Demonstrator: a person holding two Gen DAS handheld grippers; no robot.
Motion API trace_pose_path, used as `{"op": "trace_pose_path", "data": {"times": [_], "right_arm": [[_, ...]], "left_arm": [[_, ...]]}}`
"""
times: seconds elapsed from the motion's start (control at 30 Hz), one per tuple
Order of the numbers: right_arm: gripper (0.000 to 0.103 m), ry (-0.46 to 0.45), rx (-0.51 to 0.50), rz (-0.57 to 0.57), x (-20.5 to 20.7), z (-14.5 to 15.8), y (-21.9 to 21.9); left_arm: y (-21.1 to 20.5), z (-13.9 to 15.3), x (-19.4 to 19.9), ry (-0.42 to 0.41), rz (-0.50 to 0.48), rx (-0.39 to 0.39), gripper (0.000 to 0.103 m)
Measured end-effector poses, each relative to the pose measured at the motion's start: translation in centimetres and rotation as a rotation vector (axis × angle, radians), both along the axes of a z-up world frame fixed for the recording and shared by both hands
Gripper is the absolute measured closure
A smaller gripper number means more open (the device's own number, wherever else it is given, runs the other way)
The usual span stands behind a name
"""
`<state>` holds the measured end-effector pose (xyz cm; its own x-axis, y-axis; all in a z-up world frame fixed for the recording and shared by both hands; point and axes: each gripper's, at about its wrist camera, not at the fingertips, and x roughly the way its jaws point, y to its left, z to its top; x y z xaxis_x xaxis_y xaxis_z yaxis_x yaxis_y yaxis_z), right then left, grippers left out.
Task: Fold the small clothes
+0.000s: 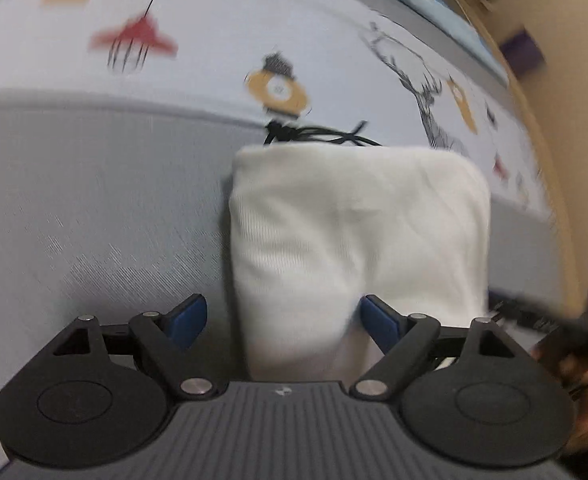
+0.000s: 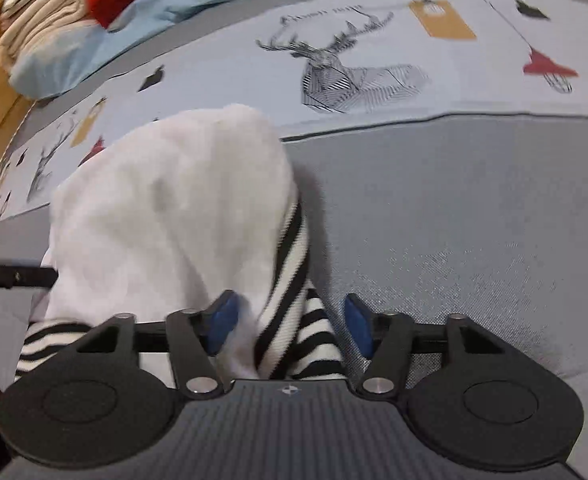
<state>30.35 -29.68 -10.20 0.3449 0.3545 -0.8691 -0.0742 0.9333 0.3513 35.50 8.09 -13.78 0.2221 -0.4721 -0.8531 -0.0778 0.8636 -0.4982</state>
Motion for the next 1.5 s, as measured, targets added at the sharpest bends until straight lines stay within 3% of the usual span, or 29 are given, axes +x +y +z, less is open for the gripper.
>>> {"op": "trace_pose_path", "data": {"times": [0.13, 0.27, 0.33, 0.37, 0.4, 0.47, 0.57, 0.73, 0.8, 0.83, 0.87, 0.93, 1.0, 1.07, 1.17, 1.23, 1.27, 1.33, 1.37, 1.43, 1.5], "right_arm": [[0.03, 0.042, 0.091, -0.096, 0.4, -0.9, -1.4], [0.03, 0.04, 0.137, -0.087, 0.7, -1.2, -0.8], [0.043, 0.029, 0.138, -0.067, 0.7, -1.2, -0.4], [0.062, 0.029, 0.157, -0.053, 0.7, -1.2, -0.2], [0.07, 0.031, 0.18, -0.046, 0.8, -1.2, -0.1], [0.083, 0.012, 0.174, -0.028, 0.9, -0.9, 0.3], [0.088, -0.032, 0.196, -0.039, 1.4, -0.3, 0.2], [0.09, -0.203, 0.334, -0.1, 2.8, 3.2, 0.5], [0.089, -0.286, 0.362, -0.096, 3.1, 4.6, 1.4], [0.088, -0.316, 0.322, -0.104, 3.5, 4.9, 2.1], [0.083, -0.323, 0.265, -0.12, 3.8, 4.9, 2.6], [0.08, -0.269, 0.162, -0.173, 4.6, 3.8, 3.2], [0.079, -0.269, 0.08, -0.231, 4.7, 3.6, 3.1], [0.077, -0.292, 0.103, -0.236, 4.4, 4.3, 2.8], [0.061, -0.291, 0.191, -0.114, 4.0, 5.0, 3.6], [0.057, -0.241, 0.209, 0.004, 3.9, 4.4, 5.0], [0.058, -0.201, 0.188, 0.061, 4.0, 3.8, 5.8], [0.06, -0.095, 0.018, 0.155, 3.8, 1.5, 7.8], [0.06, -0.052, -0.048, 0.171, 3.7, 0.4, 8.1], [0.061, -0.025, -0.036, 0.13, 3.8, -0.2, 7.6], [0.063, -0.025, -0.019, 0.1, 3.8, 0.2, 7.0]], "left_arm": [[0.5, -1.6, 0.4, 0.074, 0.086, -0.134, 0.016], [-0.2, -2.0, 1.0, 0.041, 0.086, -0.151, 0.021], [-0.9, -2.0, 1.8, 0.015, 0.068, -0.145, 0.029], [-0.8, -1.7, 2.1, 0.003, 0.056, -0.14, 0.035], [-0.7, -1.4, 2.2, -0.014, 0.046, -0.135, 0.039], [-0.7, -0.6, 2.8, -0.059, 0.03, -0.119, 0.057], [-0.2, 1.9, 3.7, -0.169, 0.02, -0.089, 0.064], [-0.3, 8.2, 4.4, -0.492, -0.016, 0.075, 0.063], [-0.2, 9.0, 5.3, -0.572, 0.041, 0.146, 0.041], [0.1, 9.0, 5.4, -0.598, 0.074, 0.183, 0.028], [0.5, 9.0, 5.4, -0.614, 0.102, 0.211, 0.027], [1.4, 8.9, 5.4, -0.582, 0.143, 0.222, 0.032], [2.1, 9.0, 4.9, -0.553, 0.127, 0.168, 0.038], [2.0, 9.0, 4.1, -0.536, 0.063, 0.138, 0.039], [0.7, 8.4, 2.8, -0.503, -0.076, 0.198, 0.04], [-0.3, 6.4, 2.1, -0.442, -0.183, 0.243, 0.04], [-0.9, 5.0, 1.5, -0.387, -0.245, 0.287, 0.04], [-2.4, 4.0, 0.4, -0.406, -0.341, 0.398, 0.039], [-2.5, 4.5, 0.0, -0.425, -0.342, 0.4, 0.039], [-1.3, 5.8, -0.4, -0.417, -0.285, 0.347, 0.041], [0.0, 6.3, -1.1, -0.389, -0.246, 0.324, 0.055]]}}
